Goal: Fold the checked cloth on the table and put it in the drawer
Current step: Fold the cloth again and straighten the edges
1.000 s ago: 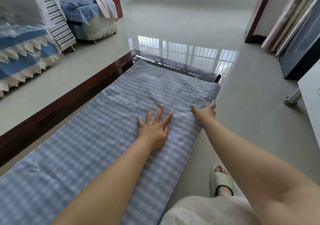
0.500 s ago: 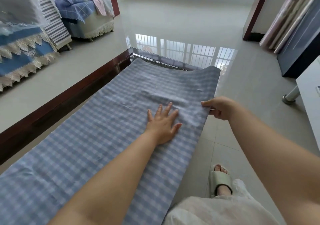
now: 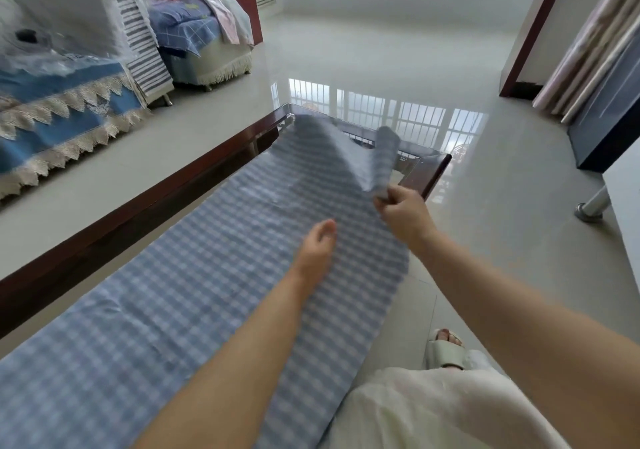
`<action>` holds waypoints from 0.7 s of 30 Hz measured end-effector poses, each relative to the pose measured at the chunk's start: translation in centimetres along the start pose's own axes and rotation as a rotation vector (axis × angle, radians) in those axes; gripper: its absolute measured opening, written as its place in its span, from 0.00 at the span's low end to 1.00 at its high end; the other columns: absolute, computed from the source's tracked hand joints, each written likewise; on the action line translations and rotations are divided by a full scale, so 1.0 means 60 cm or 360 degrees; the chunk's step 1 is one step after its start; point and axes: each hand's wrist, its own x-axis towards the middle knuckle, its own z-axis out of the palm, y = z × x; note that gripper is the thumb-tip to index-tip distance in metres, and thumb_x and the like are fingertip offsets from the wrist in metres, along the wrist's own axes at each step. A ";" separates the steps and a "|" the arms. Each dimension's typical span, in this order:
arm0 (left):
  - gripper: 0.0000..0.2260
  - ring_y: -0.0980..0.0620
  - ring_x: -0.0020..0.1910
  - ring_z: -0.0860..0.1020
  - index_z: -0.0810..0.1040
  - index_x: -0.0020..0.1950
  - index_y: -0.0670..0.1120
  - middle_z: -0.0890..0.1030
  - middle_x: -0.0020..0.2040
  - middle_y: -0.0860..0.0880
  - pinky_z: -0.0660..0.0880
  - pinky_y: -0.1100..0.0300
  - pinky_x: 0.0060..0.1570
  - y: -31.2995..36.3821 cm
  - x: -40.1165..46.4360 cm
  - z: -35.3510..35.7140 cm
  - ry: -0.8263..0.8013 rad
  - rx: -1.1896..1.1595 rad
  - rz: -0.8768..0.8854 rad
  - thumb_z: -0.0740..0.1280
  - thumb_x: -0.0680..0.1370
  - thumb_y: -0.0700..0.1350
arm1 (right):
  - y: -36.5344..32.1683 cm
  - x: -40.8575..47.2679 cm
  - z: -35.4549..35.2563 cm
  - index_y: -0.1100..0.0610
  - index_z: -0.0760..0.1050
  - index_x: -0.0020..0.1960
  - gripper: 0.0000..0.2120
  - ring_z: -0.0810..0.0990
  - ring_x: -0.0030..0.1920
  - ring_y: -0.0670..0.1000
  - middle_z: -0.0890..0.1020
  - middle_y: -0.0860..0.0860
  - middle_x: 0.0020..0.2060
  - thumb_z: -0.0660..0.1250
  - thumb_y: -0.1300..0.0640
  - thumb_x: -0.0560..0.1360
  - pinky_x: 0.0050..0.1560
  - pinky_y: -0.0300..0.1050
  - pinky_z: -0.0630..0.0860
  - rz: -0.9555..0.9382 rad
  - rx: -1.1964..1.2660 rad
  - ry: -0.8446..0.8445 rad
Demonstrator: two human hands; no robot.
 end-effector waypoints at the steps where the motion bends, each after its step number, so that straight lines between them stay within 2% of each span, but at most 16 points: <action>1: 0.20 0.53 0.59 0.74 0.69 0.69 0.48 0.75 0.60 0.50 0.71 0.54 0.59 0.007 -0.016 -0.030 0.0046 -0.0262 -0.0118 0.51 0.82 0.56 | -0.010 -0.031 0.016 0.63 0.76 0.38 0.05 0.69 0.36 0.50 0.72 0.52 0.32 0.65 0.61 0.71 0.35 0.47 0.68 -0.0253 -0.0178 -0.0052; 3: 0.28 0.51 0.62 0.71 0.69 0.70 0.51 0.74 0.63 0.52 0.69 0.49 0.60 0.004 -0.055 -0.104 0.0095 -0.0614 -0.0235 0.45 0.79 0.65 | -0.033 -0.111 0.045 0.61 0.75 0.39 0.03 0.70 0.35 0.48 0.73 0.48 0.33 0.63 0.66 0.71 0.35 0.44 0.70 -0.0754 -0.0335 -0.0285; 5: 0.32 0.46 0.61 0.75 0.75 0.64 0.52 0.79 0.61 0.51 0.69 0.42 0.61 -0.010 -0.105 -0.182 0.0216 -0.0959 -0.0213 0.47 0.74 0.70 | -0.055 -0.193 0.068 0.59 0.76 0.41 0.09 0.78 0.42 0.47 0.78 0.46 0.37 0.64 0.71 0.69 0.42 0.43 0.78 -0.1256 -0.0386 -0.0472; 7: 0.30 0.48 0.56 0.80 0.82 0.55 0.54 0.82 0.56 0.49 0.76 0.47 0.56 -0.039 -0.161 -0.256 0.0514 -0.1151 -0.0158 0.52 0.71 0.72 | -0.054 -0.261 0.089 0.58 0.80 0.48 0.09 0.82 0.51 0.51 0.84 0.49 0.46 0.64 0.67 0.72 0.48 0.46 0.80 -0.1467 -0.0458 -0.0603; 8: 0.30 0.50 0.58 0.79 0.82 0.56 0.56 0.81 0.59 0.50 0.77 0.51 0.55 -0.053 -0.191 -0.286 0.0679 -0.1191 -0.0195 0.53 0.71 0.73 | -0.047 -0.286 0.099 0.56 0.80 0.54 0.12 0.82 0.54 0.52 0.84 0.49 0.51 0.62 0.63 0.73 0.48 0.45 0.80 -0.1443 -0.0549 -0.0698; 9: 0.33 0.50 0.62 0.77 0.79 0.60 0.57 0.78 0.64 0.50 0.75 0.50 0.58 -0.073 -0.217 -0.314 0.0836 -0.1202 -0.0259 0.54 0.68 0.76 | -0.040 -0.310 0.107 0.53 0.77 0.60 0.17 0.81 0.55 0.52 0.83 0.48 0.55 0.59 0.59 0.74 0.47 0.46 0.80 -0.1349 -0.0685 -0.0819; 11: 0.42 0.44 0.67 0.71 0.69 0.71 0.51 0.72 0.69 0.47 0.68 0.42 0.66 -0.099 -0.267 -0.342 0.1052 -0.1300 -0.0394 0.56 0.66 0.77 | -0.026 -0.350 0.128 0.51 0.72 0.65 0.21 0.79 0.54 0.54 0.80 0.49 0.55 0.63 0.57 0.71 0.41 0.48 0.80 -0.1196 -0.1142 -0.0947; 13: 0.37 0.44 0.65 0.72 0.66 0.71 0.42 0.73 0.66 0.45 0.68 0.41 0.65 -0.106 -0.308 -0.342 0.1041 -0.1281 -0.0445 0.57 0.73 0.70 | -0.015 -0.378 0.145 0.53 0.77 0.52 0.18 0.79 0.44 0.54 0.79 0.51 0.44 0.74 0.55 0.63 0.27 0.45 0.77 -0.1188 -0.1470 -0.0897; 15: 0.26 0.45 0.54 0.78 0.70 0.66 0.42 0.77 0.62 0.45 0.77 0.47 0.50 -0.101 -0.333 -0.324 0.0949 -0.0981 -0.0512 0.59 0.78 0.60 | -0.010 -0.392 0.151 0.53 0.77 0.42 0.14 0.78 0.37 0.54 0.77 0.50 0.38 0.78 0.54 0.59 0.21 0.44 0.74 -0.1121 -0.1492 -0.0720; 17: 0.19 0.45 0.45 0.81 0.72 0.64 0.43 0.81 0.55 0.42 0.78 0.54 0.36 -0.104 -0.347 -0.313 0.0964 -0.0700 -0.0510 0.61 0.80 0.55 | -0.017 -0.403 0.151 0.52 0.79 0.42 0.08 0.78 0.39 0.54 0.77 0.50 0.39 0.76 0.53 0.66 0.23 0.48 0.75 -0.1034 -0.1362 -0.0614; 18: 0.16 0.45 0.44 0.81 0.73 0.60 0.44 0.82 0.51 0.43 0.78 0.54 0.35 -0.104 -0.354 -0.307 0.1019 -0.0592 -0.0494 0.61 0.79 0.54 | -0.022 -0.409 0.148 0.52 0.80 0.45 0.05 0.79 0.42 0.55 0.78 0.50 0.41 0.72 0.52 0.71 0.27 0.49 0.77 -0.0997 -0.1338 -0.0579; 20: 0.11 0.45 0.42 0.79 0.75 0.45 0.47 0.80 0.42 0.46 0.76 0.53 0.40 -0.107 -0.371 -0.291 0.1091 -0.0277 -0.0446 0.62 0.78 0.54 | -0.031 -0.418 0.143 0.48 0.79 0.55 0.10 0.77 0.53 0.53 0.78 0.49 0.50 0.61 0.50 0.78 0.41 0.49 0.78 -0.0892 -0.1406 -0.0624; 21: 0.11 0.45 0.42 0.78 0.74 0.40 0.49 0.79 0.40 0.46 0.76 0.52 0.43 -0.115 -0.379 -0.283 0.1095 -0.0154 -0.0450 0.62 0.77 0.54 | -0.032 -0.421 0.141 0.47 0.77 0.59 0.12 0.75 0.58 0.51 0.78 0.48 0.53 0.58 0.49 0.79 0.47 0.47 0.76 -0.0827 -0.1418 -0.0665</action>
